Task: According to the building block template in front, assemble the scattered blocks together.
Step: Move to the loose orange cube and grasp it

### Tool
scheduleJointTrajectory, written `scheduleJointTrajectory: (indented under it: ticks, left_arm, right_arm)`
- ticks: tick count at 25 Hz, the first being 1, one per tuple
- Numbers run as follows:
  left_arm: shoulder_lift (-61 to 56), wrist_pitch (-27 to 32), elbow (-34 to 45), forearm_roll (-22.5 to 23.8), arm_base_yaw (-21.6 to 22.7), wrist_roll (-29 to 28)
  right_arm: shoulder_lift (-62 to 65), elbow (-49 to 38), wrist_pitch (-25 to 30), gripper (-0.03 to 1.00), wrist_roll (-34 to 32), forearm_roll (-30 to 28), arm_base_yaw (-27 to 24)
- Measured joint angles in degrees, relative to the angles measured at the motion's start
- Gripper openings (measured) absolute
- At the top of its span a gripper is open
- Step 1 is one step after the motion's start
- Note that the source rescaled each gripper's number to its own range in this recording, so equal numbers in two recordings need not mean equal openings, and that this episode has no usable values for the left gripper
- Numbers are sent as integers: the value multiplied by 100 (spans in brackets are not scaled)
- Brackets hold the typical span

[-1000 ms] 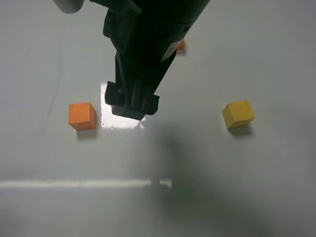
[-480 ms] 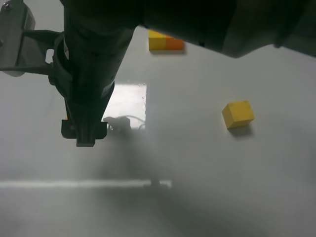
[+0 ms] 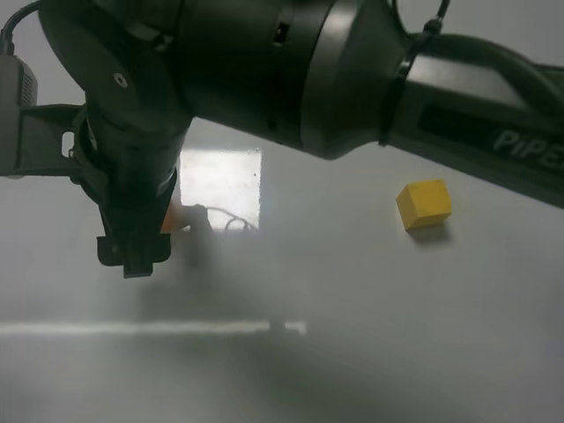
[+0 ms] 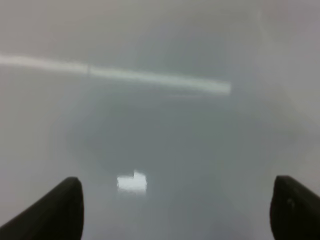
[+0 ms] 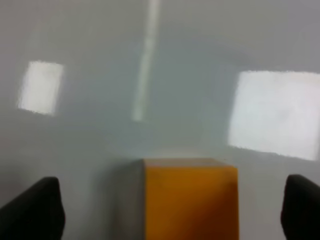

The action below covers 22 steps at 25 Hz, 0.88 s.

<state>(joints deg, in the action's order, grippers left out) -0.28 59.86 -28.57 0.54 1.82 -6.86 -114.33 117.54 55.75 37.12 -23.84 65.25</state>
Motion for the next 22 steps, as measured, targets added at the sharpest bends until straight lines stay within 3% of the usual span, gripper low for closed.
scheduleJointTrajectory:
  ticks: [5,14,18,22]
  left_arm:
    - [0,0,0,0,0,4]
    - [0,0,0,0,0,4]
    - [0,0,0,0,0,4]
    - [0,0,0,0,0,4]
  right_arm:
    - [-199,70,-58,98,20,12,-88]
    - [-324,79,-50,87,25,198,-305]
    - [-326,79,-51,71,66,302,-305]
    - [-375,108,-70,41,85,315,-305]
